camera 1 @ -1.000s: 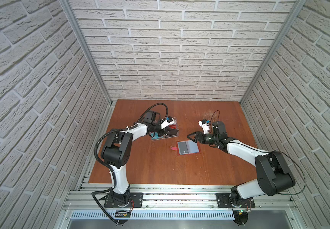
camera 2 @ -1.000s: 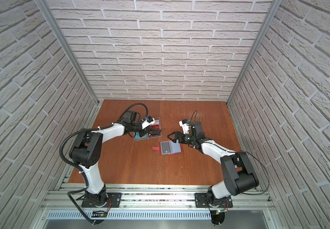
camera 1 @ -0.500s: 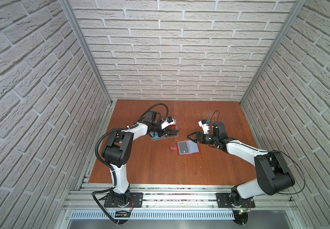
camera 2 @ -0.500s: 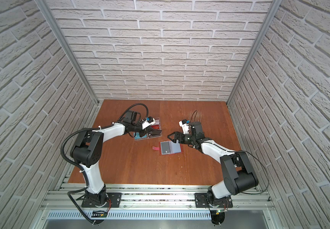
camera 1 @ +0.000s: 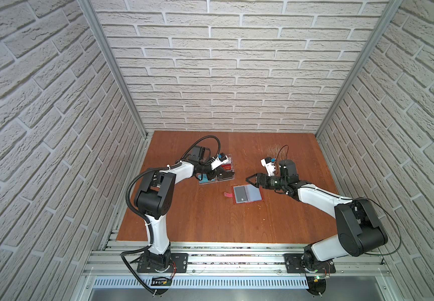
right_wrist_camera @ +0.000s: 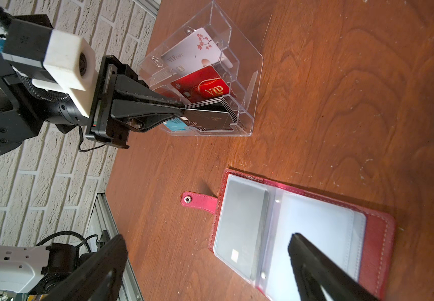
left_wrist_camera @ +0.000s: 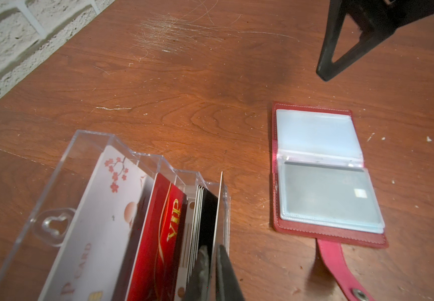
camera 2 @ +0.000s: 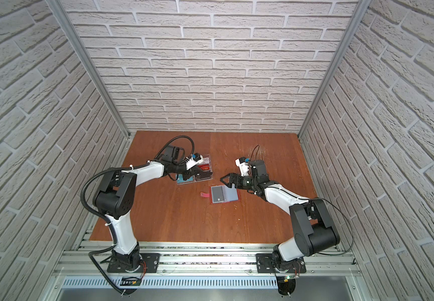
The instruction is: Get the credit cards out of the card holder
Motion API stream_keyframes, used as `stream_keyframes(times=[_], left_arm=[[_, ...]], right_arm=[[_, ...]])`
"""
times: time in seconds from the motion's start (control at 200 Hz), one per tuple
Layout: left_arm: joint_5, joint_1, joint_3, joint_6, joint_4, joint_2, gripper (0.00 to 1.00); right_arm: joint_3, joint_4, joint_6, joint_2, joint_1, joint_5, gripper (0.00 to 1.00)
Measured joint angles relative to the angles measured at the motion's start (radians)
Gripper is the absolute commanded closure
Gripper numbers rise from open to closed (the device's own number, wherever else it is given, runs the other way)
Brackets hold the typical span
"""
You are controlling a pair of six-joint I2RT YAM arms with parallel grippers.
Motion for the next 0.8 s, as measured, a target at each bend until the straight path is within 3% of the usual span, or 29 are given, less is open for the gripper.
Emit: stream_keyframes(times=[0.8], left_arm=[[0.000,0.000,0.001,0.000,-0.001,0.021,0.90]], right_arm=[[0.000,0.006,0.000,0.003,0.000,0.000,0.03]])
